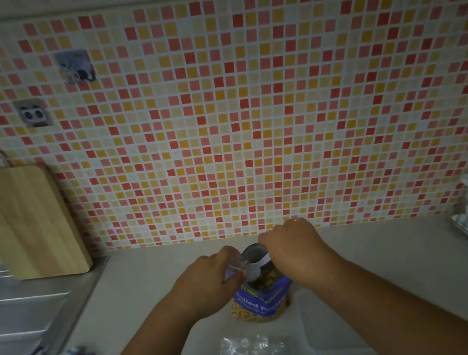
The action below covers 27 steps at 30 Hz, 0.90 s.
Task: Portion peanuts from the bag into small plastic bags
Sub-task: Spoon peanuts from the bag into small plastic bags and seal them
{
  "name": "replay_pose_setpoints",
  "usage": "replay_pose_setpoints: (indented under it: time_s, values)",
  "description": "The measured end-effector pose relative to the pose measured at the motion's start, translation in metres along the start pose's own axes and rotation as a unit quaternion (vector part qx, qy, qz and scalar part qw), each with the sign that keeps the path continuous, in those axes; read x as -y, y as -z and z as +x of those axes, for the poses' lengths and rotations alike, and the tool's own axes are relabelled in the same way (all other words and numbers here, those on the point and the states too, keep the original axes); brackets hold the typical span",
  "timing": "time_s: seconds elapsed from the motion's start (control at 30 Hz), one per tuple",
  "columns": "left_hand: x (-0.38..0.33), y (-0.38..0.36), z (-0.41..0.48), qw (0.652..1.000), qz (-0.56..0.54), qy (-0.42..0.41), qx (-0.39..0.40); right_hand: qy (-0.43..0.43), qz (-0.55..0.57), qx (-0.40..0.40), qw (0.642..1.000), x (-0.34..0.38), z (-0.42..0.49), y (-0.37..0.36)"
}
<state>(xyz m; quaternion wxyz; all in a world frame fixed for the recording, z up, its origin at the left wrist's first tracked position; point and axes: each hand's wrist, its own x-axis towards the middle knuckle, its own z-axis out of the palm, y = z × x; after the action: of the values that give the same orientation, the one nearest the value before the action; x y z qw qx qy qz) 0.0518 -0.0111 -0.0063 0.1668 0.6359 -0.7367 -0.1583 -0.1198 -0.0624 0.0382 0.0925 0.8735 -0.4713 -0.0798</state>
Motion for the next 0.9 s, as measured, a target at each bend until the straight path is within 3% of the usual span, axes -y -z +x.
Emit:
replay_pose_setpoints:
  time_s: [0.2, 0.33, 0.5, 0.77, 0.9]
  values:
    - [-0.003, 0.002, 0.002, 0.994, -0.105, 0.023, 0.009, -0.020, -0.024, 0.167, 0.985, 0.019, 0.018, -0.014]
    - [-0.002, 0.003, 0.002, 0.991, -0.134, 0.029, 0.012, -0.170, 0.187, 0.269, 0.929, 0.034, 0.024, -0.022]
    - [0.002, 0.003, 0.001, 0.991, -0.131, 0.024, 0.013, -0.245, 0.315, 0.248, 0.883, 0.032, 0.023, -0.020]
    - [0.003, 0.004, -0.001, 0.991, -0.135, 0.024, 0.005, -0.284, 0.356, 0.110, 0.883, 0.002, 0.010, -0.045]
    - [0.005, 0.008, -0.001, 0.987, -0.151, 0.047, -0.035, -0.259, 0.331, 0.200, 0.885, -0.014, 0.007, -0.048]
